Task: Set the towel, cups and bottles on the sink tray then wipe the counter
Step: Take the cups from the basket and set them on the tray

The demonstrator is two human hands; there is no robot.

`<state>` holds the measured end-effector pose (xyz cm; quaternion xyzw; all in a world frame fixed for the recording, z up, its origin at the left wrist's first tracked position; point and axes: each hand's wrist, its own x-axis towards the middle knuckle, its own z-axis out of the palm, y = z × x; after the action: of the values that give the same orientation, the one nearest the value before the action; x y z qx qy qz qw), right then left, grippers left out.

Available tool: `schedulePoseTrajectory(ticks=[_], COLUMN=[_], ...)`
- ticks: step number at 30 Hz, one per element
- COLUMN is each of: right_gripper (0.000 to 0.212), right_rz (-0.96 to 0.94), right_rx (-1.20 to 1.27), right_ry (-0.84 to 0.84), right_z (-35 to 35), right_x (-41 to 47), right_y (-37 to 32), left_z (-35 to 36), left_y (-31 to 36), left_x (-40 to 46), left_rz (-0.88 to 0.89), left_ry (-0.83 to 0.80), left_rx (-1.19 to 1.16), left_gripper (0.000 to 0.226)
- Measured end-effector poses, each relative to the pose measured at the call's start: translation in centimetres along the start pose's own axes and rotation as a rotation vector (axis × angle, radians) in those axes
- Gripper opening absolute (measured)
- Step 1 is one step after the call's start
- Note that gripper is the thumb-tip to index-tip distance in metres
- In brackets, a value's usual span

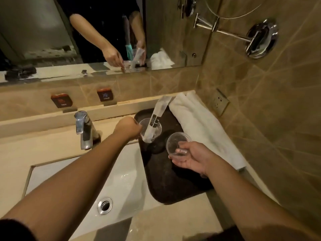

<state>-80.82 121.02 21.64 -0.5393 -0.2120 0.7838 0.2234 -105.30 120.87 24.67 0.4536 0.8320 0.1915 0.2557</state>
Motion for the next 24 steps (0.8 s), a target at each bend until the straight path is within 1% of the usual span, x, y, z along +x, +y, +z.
schedulePoseTrajectory(ticks=[5,11,15,20,24], right_gripper=[0.051,0.041,0.040,0.040,0.036], right_rz=[0.008,0.021,0.018,-0.013,-0.019], right_rx=[-0.012,-0.175,-0.202,-0.211,-0.218], right_ry=[0.122,0.256,0.272,0.268,0.260], right_z=[1.7,4.4,6.0,7.7,8.8], right_x=[4.4,9.5,12.1,14.0,14.9], right_y=[-1.2,-2.3,-3.2,-4.2,-4.4], left_z=[2.0,3.1,3.7,4.4,5.1], left_y=[0.5,0.5,0.1,-1.0,-1.8], left_x=[6.9,11.7,13.3,15.0,15.8], left_rz=[0.018,0.006,-0.020,-0.043,-0.035], left_ry=[-0.039,-0.047,-0.050,-0.072,-0.049], left_rx=[-0.010,-0.058,-0.122,-0.265,-0.297], left_gripper=[0.027,0.028,0.025,0.026,0.031])
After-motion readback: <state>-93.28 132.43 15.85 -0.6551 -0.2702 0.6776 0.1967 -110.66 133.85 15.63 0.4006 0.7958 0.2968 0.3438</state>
